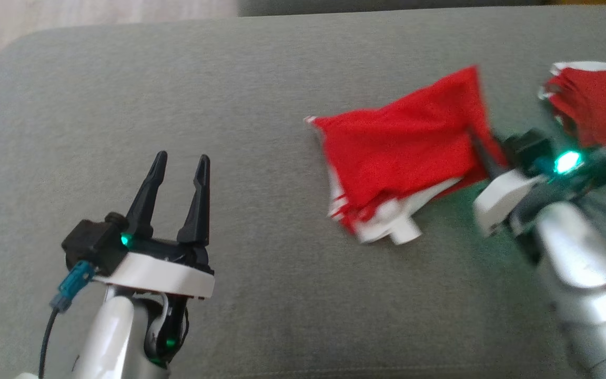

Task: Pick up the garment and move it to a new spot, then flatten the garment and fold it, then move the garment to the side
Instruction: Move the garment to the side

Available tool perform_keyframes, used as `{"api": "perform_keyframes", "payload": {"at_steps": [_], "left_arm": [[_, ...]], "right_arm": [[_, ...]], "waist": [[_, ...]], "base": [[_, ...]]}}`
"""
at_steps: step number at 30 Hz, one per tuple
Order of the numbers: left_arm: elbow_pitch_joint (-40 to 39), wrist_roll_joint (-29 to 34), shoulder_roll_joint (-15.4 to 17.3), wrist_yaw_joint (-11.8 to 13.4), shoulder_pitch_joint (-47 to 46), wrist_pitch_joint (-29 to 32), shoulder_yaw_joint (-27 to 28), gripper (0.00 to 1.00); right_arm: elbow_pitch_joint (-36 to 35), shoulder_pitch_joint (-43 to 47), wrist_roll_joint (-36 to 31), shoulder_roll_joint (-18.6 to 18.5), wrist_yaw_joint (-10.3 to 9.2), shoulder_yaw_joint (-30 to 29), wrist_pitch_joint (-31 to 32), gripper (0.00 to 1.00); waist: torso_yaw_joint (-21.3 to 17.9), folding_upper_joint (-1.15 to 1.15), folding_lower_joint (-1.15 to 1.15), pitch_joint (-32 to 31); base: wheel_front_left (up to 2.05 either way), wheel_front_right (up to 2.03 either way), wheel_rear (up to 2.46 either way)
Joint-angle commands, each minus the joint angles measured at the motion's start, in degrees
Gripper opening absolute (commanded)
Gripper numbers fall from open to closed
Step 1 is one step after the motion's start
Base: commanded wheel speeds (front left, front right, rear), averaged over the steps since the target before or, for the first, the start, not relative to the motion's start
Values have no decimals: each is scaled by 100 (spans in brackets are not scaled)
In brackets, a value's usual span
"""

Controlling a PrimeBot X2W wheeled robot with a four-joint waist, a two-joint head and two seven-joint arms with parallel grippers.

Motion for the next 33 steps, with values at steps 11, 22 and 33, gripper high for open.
{"api": "perform_keyframes", "payload": {"at_steps": [11,22,33], "left_arm": [[-197,45,41,-27,-455,-30,117,100],[-171,45,41,-61,-745,-30,70,100],[-123,137,41,-83,-801,-30,92,100]], "right_arm": [[-373,-952,357,-2001,-5,226,523,0],[391,-1293,-68,-2803,-5,-782,847,0],[754,-1336,-458,-2539,-5,-1468,885,100]], "waist": [[-473,0,0,403],[-340,0,0,951],[-324,0,0,1135]], "base": [[0,0,0],[0,0,0],[0,0,0]]}}
